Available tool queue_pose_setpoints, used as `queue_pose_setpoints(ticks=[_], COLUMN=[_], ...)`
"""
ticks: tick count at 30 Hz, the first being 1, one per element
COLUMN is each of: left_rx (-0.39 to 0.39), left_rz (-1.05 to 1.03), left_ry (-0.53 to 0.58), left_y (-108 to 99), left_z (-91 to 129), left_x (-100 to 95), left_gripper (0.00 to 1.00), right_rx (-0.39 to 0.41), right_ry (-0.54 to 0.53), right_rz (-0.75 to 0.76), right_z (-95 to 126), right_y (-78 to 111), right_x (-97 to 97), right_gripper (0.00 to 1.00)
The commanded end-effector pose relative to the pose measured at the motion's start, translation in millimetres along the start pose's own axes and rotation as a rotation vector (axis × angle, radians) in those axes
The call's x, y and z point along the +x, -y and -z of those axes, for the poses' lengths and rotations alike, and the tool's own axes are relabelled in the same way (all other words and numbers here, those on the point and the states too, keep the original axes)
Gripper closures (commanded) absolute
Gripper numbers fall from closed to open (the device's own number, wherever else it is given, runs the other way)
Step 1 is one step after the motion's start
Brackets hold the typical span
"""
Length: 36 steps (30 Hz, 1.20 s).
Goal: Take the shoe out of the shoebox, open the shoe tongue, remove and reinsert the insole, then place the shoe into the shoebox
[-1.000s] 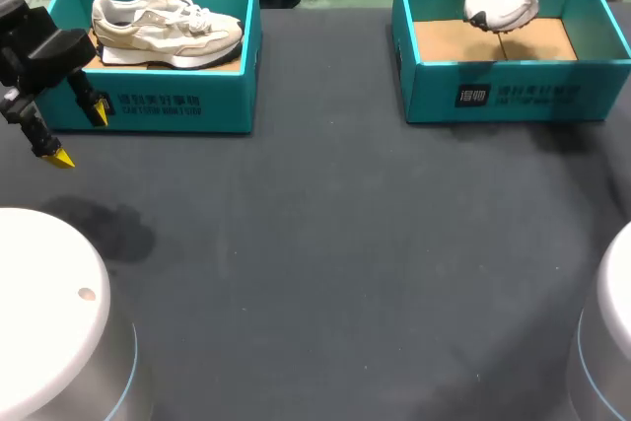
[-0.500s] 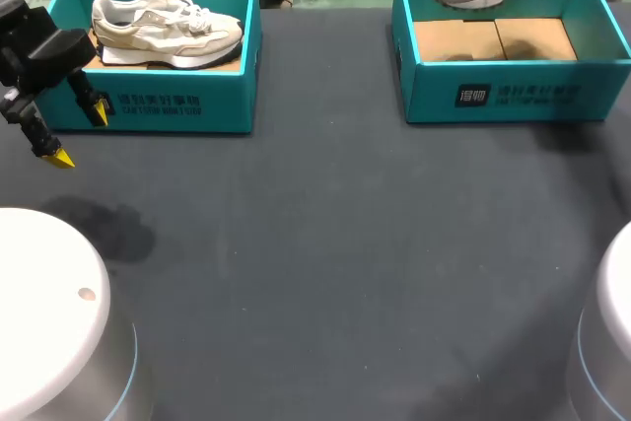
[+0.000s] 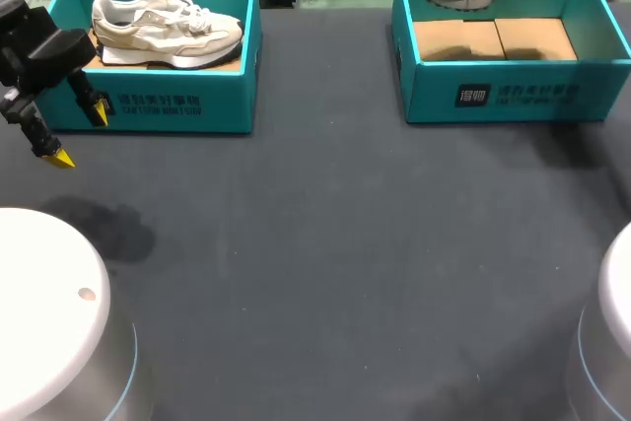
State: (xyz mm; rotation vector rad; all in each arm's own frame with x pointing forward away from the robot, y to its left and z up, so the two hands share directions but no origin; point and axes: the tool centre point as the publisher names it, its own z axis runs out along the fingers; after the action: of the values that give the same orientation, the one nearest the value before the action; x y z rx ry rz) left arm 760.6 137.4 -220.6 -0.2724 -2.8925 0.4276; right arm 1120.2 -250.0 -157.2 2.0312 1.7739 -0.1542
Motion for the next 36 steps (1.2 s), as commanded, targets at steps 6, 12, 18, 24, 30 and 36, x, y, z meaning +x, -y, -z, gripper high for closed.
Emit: queue_pose_setpoints(ticks=[6, 12, 18, 24, 30, 36], left_rx=[-0.003, -0.003, -0.003, -0.003, -0.003, -0.003], left_rz=[-0.001, -0.001, -0.001, -0.001, -0.001, -0.001], left_ry=[0.001, 0.001, 0.001, 0.001, 0.001, 0.001], left_y=[-0.3, -0.3, -0.3, -0.3, -0.3, -0.3], left_z=[-0.1, -0.1, -0.1, -0.1, -0.1, -0.1], left_x=[0.8, 0.8, 0.8, 0.8, 0.8, 0.8], left_gripper=[0.0, 0.0, 0.0, 0.0, 0.0, 0.0], right_rx=[-0.004, 0.025, 0.056, 0.056, 0.056, 0.106], right_ry=[-0.026, -0.042, -0.106, -0.106, -0.106, -0.116], right_rz=[-0.028, -0.078, -0.108, -0.108, -0.108, -0.104], right_z=[-8.1, -30.6, -45.4, -45.4, -45.4, -74.0], right_y=[7.6, 22.4, 39.3, 39.3, 39.3, 48.7], right_x=[-1.4, -2.2, 1.2, 1.2, 1.2, 7.2], right_gripper=[1.0, 1.0, 1.0, 1.0, 1.0, 1.0])
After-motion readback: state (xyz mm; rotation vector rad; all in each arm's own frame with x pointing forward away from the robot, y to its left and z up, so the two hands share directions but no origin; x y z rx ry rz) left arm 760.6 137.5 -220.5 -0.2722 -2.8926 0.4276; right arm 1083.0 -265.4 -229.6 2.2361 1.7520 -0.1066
